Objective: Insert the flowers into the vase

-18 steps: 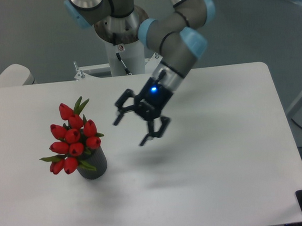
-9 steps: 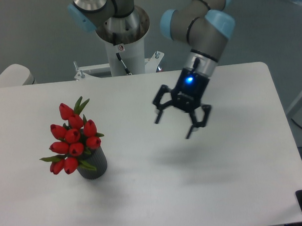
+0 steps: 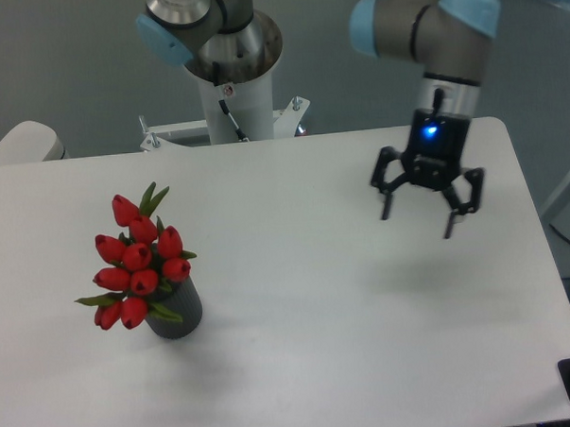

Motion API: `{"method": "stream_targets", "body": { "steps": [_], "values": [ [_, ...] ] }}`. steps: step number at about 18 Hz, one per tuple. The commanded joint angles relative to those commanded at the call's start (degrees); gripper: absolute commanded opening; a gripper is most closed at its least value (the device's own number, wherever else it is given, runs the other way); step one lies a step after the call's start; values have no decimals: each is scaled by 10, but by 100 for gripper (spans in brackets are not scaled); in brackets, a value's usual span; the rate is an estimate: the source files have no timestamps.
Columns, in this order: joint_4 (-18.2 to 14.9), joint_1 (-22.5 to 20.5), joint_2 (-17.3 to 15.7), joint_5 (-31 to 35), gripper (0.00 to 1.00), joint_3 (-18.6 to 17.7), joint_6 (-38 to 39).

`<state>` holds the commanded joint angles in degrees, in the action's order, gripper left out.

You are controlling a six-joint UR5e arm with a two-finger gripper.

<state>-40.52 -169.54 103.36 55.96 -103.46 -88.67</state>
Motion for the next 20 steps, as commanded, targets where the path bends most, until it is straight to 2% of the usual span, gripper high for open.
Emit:
{"method": "stream_targets", "body": {
  "steps": [2,6,11,16,18,20],
  "values": [
    [-3,3,-1,40,100,12,-6],
    [-38,19,-2,107,100,44,-7],
    [-148,62,-2,186,100,112,-7],
    [-219,137,17,308,100,181,-7],
    [-251,151,29,320,100,220,-6],
    [-265,154,38,320,100,250,0]
  ]
}}
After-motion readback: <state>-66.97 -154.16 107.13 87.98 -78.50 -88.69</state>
